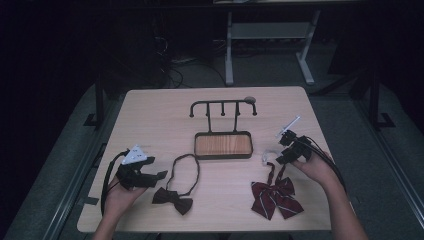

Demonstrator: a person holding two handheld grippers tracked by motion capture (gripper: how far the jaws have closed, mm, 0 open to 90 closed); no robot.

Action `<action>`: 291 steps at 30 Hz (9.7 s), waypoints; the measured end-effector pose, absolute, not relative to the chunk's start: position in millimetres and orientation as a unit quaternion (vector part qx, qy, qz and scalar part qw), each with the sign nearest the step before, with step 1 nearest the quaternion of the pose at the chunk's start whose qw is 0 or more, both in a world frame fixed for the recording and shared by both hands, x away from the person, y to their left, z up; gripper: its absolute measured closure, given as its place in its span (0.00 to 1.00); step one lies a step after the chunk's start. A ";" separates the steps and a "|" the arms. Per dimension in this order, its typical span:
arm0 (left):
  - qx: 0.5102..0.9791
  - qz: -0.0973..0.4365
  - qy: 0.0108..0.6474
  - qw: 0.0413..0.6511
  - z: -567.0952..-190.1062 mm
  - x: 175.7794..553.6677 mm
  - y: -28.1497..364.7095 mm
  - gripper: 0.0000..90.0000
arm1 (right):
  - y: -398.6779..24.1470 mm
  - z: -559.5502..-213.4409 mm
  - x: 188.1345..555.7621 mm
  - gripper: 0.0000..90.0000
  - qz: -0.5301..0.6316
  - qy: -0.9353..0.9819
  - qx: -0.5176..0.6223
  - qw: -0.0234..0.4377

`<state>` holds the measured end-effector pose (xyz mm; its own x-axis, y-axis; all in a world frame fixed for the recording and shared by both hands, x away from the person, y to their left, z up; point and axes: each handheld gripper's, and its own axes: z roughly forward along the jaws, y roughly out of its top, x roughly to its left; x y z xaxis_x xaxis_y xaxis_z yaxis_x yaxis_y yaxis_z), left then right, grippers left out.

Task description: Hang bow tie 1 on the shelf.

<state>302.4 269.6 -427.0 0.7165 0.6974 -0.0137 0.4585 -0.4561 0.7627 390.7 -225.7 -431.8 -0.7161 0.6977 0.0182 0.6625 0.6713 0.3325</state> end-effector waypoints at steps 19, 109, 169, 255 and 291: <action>0.839 0.156 0.343 0.392 -426.8 302.4 268.7 0.29 | -226.1 -439.1 397.3 0.80 0.136 0.906 0.397 0.048; 0.834 0.150 0.349 0.399 -426.7 301.0 271.6 0.29 | -211.0 -316.6 376.7 0.96 0.238 0.942 0.238 -0.003; 0.833 0.152 0.348 0.402 -425.7 301.5 273.9 0.29 | -179.4 -246.7 414.3 0.96 0.221 0.950 0.219 0.021; 0.843 0.143 0.337 0.394 -427.5 300.8 269.2 0.29 | -189.9 -282.0 434.6 0.79 0.219 0.944 0.248 -0.006; 0.844 0.139 0.338 0.392 -430.4 301.0 265.0 0.29 | -205.4 -331.4 393.7 0.63 0.266 0.931 0.249 -0.014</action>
<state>301.0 265.0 -430.4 0.7322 0.6804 -0.0299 0.4616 -0.4636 0.7563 393.7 -205.4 -331.4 -0.8757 0.4561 0.1585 0.4709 0.7342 0.4891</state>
